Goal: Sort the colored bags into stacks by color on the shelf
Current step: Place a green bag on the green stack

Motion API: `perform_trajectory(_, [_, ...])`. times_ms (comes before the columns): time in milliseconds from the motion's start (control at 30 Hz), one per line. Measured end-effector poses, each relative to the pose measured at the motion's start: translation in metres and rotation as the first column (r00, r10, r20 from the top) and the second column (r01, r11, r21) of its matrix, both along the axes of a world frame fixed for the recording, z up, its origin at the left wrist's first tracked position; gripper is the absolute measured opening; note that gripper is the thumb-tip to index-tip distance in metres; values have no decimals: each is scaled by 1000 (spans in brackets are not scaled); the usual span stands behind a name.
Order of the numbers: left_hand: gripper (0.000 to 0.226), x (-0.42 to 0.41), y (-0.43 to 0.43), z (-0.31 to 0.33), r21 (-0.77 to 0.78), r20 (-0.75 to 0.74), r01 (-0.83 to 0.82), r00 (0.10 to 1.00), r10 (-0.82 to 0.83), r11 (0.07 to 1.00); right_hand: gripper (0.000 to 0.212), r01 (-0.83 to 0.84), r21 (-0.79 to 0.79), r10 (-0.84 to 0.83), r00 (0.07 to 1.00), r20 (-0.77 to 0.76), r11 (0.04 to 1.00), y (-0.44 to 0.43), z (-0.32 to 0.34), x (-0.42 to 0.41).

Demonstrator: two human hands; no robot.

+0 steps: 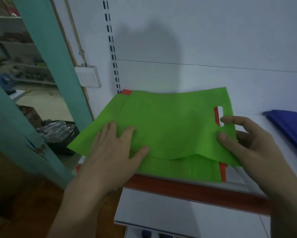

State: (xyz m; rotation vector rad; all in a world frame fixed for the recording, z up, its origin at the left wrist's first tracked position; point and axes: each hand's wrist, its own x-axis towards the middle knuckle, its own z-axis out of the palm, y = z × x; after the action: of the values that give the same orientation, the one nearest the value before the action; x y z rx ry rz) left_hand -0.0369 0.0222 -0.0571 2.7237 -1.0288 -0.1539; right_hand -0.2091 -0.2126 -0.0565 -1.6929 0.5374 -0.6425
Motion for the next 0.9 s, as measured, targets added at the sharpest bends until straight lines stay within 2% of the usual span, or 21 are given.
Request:
perform_trajectory(133, [69, -9, -3, 1, -226, 63, 98, 994, -85, 969, 26, 21, -44, -20, 999, 34, 999, 7, 1, 9])
perform_trajectory(200, [64, -10, -5, -1, -295, 114, 125, 989, -95, 947, 35, 30, -70, -27, 999, 41, 997, 11, 5, 7])
perform_trajectory(333, [54, -10, -13, -2, -389, 120, 175, 983, -138, 904, 42, 57, -49, -56, 998, 31, 997, 12, 13, 0])
perform_trajectory(467, [59, -9, -27, -2, -448, 124, 226, 974, -190, 865, 48, 77, -52, -77, 997, -3, 996, 6, 15, -9])
perform_trajectory(567, [73, -4, -30, -1, -413, 120, 162, 985, -122, 896, 47, 99, -62, -100, 995, -21, 993, 0, 14, -22])
perform_trajectory(667, [91, 4, -31, 3, -228, 60, 28, 998, -15, 973, 47, 99, -79, -102, 994, -39, 992, -2, 11, -30])
perform_trajectory(733, [96, 10, -32, 6, -155, 42, -7, 999, 14, 988, 46, 111, -97, -116, 993, -39, 989, -1, 9, -33])
perform_trajectory(900, [105, 23, -33, 16, -190, -43, 4, 999, -13, 982, 41, 137, -161, -142, 990, -17, 977, 3, 8, -27])
